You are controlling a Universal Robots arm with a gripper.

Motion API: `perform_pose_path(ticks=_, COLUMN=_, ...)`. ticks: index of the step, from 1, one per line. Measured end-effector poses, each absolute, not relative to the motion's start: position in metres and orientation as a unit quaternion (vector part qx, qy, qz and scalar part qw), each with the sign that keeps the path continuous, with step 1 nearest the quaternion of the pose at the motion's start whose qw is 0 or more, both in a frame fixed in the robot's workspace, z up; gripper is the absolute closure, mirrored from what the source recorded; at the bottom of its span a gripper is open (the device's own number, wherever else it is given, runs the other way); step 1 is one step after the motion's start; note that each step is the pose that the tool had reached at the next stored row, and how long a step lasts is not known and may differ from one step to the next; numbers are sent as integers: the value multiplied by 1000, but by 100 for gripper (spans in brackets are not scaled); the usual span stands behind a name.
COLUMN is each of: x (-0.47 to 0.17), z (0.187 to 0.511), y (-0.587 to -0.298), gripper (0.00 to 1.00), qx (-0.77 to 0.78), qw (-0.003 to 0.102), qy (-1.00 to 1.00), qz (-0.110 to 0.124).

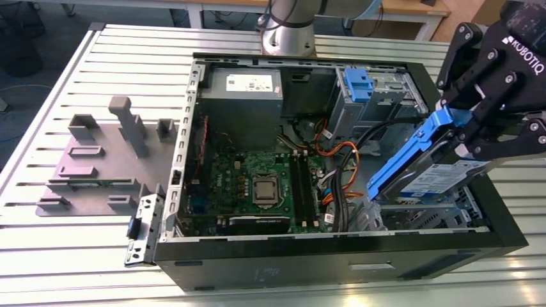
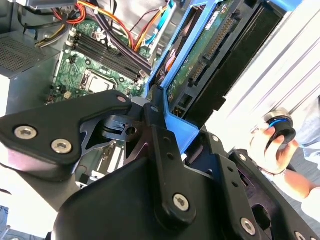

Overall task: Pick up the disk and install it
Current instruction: 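Insert the disk into the insertion slot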

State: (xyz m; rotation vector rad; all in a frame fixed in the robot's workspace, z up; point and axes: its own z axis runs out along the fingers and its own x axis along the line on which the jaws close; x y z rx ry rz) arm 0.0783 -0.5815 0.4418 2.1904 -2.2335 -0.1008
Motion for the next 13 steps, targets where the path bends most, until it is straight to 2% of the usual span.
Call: perform_pose_path(ticks=13, x=83, z=442, y=-583, gripper=63, qx=700, qw=7, qy=-714, qz=-33)
